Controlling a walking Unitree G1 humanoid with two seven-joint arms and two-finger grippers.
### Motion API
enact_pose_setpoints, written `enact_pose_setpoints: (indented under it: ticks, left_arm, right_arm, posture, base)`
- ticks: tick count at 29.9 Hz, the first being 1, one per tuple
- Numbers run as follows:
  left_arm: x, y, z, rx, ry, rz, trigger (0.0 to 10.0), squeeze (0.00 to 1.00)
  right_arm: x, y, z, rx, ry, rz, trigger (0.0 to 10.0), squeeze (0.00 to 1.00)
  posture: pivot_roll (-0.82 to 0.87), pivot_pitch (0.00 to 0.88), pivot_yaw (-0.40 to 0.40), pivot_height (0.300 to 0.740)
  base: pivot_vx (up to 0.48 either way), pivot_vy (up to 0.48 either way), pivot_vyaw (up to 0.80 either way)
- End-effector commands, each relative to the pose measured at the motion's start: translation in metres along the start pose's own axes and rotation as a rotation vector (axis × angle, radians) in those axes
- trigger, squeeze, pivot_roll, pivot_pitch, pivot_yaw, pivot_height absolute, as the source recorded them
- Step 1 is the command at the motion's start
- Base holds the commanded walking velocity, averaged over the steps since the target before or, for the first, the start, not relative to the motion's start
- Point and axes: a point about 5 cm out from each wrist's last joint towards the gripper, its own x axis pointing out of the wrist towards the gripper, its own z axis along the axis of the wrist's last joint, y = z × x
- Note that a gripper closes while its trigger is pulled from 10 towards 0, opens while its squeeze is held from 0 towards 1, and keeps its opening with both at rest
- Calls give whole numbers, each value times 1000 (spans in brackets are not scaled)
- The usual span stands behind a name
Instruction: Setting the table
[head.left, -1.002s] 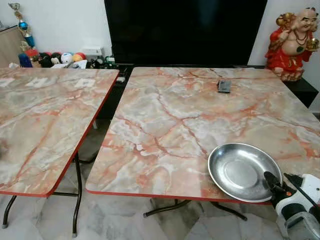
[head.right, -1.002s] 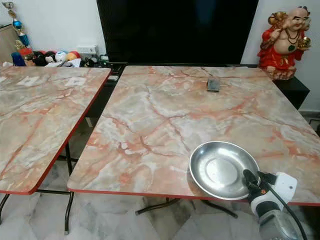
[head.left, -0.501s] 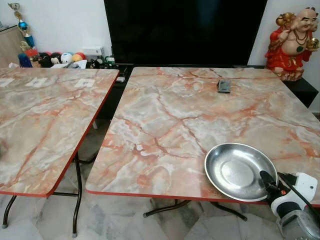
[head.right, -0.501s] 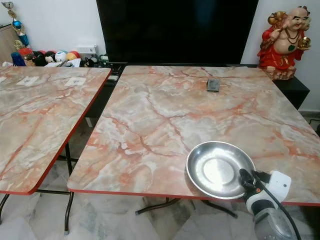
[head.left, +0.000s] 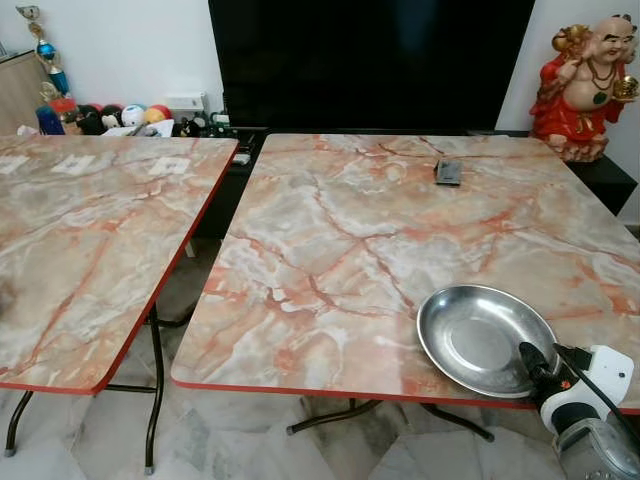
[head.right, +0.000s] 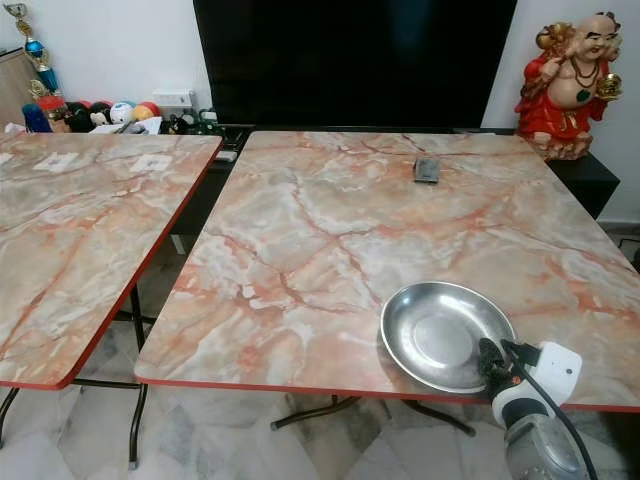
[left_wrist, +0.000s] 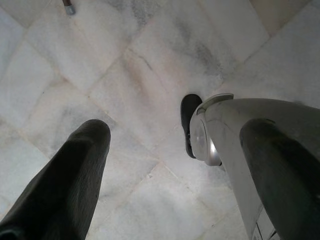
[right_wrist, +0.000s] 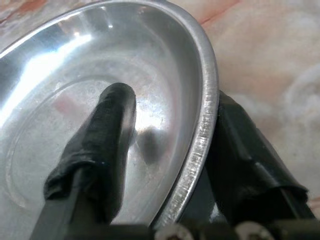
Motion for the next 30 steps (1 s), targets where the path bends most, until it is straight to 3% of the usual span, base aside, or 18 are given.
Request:
enact_pose_setpoints:
  ticks: [1, 15, 17, 18, 19, 21, 24, 30]
  left_arm:
    - [-2, -4, -12, 20, 47, -21, 10000, 0]
    - [-2, -4, -10, 13, 45, -23, 10000, 0]
    - [-2, -5, -9, 9, 43, -22, 10000, 0]
    - [-2, -5, -9, 8, 43, -21, 10000, 0]
    - [-2, -5, -9, 6, 41, -21, 10000, 0]
    - [-1, -5, -9, 5, 41, -20, 10000, 0]
    - [-1, -5, -8, 5, 40, -22, 10000, 0]
    - [-1, -5, -8, 4, 38, -24, 10000, 0]
  right_arm:
    - [3, 4, 2, -1, -13, 4, 10000, 584]
    - [0, 12, 6, 3, -38, 15, 10000, 553]
    - [-1, 14, 7, 0, -44, 11, 10000, 502]
    - [-2, 14, 8, -2, -54, 5, 10000, 357]
    - [-4, 13, 10, -1, -75, -6, 10000, 12]
    - [-5, 14, 12, 0, -89, -10, 10000, 0]
    - [-13, 18, 29, 5, -228, 4, 10000, 0]
    - [-15, 19, 40, 35, -299, -11, 10000, 0]
  posture:
    - [-37, 0, 3, 740]
    - [-41, 0, -3, 740]
    - [-39, 0, -5, 740]
    - [-39, 0, -5, 740]
    - [-39, 0, -6, 740]
    - [-40, 0, -6, 740]
    - [-51, 0, 0, 740]
    - [-46, 0, -5, 740]
  base:
    - [0, 0, 0]
    - [0, 0, 0]
    - [0, 0, 0]
    - [0, 0, 0]
    - [0, 0, 0]
    - [0, 0, 0]
    - [0, 0, 0]
    - [0, 0, 0]
